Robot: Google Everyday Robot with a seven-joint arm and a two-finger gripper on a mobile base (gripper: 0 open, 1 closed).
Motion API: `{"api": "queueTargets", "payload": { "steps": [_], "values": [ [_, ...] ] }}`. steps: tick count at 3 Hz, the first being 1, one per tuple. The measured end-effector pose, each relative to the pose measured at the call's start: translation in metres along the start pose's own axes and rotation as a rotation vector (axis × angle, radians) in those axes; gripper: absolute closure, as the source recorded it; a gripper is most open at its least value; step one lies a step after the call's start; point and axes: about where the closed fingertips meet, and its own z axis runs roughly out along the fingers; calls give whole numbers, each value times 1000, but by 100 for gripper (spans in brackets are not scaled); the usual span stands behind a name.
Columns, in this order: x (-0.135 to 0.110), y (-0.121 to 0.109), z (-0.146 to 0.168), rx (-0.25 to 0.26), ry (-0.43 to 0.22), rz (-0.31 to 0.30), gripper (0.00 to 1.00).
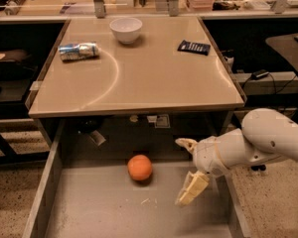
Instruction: Pick orange from top drawer and place on counter
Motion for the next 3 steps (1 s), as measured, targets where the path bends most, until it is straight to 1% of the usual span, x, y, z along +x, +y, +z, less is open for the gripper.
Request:
{"api": "queueTargets", "payload": {
  "steps": [1, 2, 3],
  "values": [
    [12, -7, 27, -37, -36, 34, 0],
    [15, -7, 31, -45, -41, 40, 0],
    [11, -8, 43, -39, -83, 26, 0]
  ]
}}
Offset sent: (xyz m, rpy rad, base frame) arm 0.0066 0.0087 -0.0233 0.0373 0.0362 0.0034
